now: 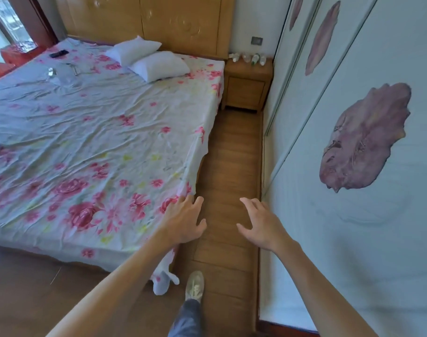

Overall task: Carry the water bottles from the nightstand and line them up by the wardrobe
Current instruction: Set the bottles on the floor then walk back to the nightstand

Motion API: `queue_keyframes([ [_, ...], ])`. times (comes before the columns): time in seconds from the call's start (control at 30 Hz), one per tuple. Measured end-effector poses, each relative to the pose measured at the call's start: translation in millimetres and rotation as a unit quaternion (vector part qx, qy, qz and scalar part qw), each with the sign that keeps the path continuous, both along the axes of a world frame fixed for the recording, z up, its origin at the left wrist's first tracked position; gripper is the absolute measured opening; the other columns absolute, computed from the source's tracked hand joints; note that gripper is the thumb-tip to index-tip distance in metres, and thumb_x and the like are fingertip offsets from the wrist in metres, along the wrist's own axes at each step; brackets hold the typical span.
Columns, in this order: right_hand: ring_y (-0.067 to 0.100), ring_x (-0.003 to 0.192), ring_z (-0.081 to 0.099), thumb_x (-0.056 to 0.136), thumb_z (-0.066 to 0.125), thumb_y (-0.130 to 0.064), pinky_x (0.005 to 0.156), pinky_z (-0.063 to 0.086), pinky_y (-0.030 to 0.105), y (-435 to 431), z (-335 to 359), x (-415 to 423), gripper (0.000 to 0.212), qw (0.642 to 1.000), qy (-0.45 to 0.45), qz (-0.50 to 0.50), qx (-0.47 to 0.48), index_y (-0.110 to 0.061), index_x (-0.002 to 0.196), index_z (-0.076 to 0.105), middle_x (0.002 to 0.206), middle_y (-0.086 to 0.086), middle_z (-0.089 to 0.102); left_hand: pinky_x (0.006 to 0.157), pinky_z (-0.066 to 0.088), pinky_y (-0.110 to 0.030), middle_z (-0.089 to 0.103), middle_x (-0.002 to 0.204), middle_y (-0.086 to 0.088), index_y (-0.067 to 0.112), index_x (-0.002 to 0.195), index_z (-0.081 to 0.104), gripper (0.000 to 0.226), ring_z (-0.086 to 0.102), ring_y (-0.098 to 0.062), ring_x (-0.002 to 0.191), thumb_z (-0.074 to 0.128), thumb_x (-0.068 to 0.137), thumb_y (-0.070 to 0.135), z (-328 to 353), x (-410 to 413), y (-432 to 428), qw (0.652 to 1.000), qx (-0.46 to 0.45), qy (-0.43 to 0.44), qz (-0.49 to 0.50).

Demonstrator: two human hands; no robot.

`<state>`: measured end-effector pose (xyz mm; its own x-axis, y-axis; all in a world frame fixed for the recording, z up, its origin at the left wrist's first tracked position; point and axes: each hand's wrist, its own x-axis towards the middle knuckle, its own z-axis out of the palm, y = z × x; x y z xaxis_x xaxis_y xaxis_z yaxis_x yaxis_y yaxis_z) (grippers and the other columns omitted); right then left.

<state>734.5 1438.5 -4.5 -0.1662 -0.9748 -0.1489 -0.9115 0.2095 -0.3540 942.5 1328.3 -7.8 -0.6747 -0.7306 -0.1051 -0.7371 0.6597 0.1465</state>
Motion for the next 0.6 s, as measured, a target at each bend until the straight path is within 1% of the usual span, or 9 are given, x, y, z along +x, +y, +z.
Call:
queue_keyframes([
  [0.2, 0.02, 0.135, 0.04, 0.095, 0.056, -0.044, 0.107, 0.045, 0.033, -74, 10, -23, 0.071, 0.999, 0.011, -0.028, 0.022, -0.022, 0.154, 0.024, 0.15, -0.001, 0.039, 0.09, 0.054, -0.039, 0.053, 0.13, -0.004, 0.019, 0.137, 0.039, 0.059, 0.056, -0.024, 0.112, 0.043, 0.09, 0.054, 6, -30, -86, 1.0, 0.002, 0.004, -0.028],
  [0.37, 0.019, 0.134, 0.037, 0.095, 0.055, -0.044, 0.106, 0.043, 0.032, -119, 16, -41, 0.069, 0.998, 0.017, -0.049, 0.02, -0.021, 0.152, 0.025, 0.147, -0.002, 0.04, 0.091, 0.054, -0.039, 0.053, 0.131, -0.004, 0.018, 0.14, 0.038, 0.061, 0.056, -0.024, 0.114, 0.042, 0.091, 0.054, 8, -49, -142, 0.999, -0.002, -0.003, -0.038],
  [0.5, 0.019, 0.136, 0.037, 0.095, 0.054, -0.045, 0.108, 0.041, 0.031, -142, 16, -55, 0.068, 0.998, 0.017, -0.061, 0.026, -0.021, 0.152, 0.026, 0.148, -0.002, 0.04, 0.09, 0.054, -0.037, 0.052, 0.132, -0.004, 0.018, 0.141, 0.037, 0.062, 0.057, -0.023, 0.114, 0.041, 0.091, 0.054, 9, -63, -172, 0.999, -0.012, -0.01, -0.044],
  [0.6, 0.02, 0.137, 0.035, 0.095, 0.054, -0.044, 0.109, 0.04, 0.032, -158, 15, -69, 0.067, 0.997, 0.015, -0.07, 0.025, -0.02, 0.152, 0.026, 0.15, -0.001, 0.039, 0.092, 0.053, -0.037, 0.052, 0.134, -0.004, 0.017, 0.142, 0.036, 0.062, 0.057, -0.023, 0.116, 0.042, 0.092, 0.053, 9, -77, -193, 0.998, -0.024, -0.013, -0.049],
])
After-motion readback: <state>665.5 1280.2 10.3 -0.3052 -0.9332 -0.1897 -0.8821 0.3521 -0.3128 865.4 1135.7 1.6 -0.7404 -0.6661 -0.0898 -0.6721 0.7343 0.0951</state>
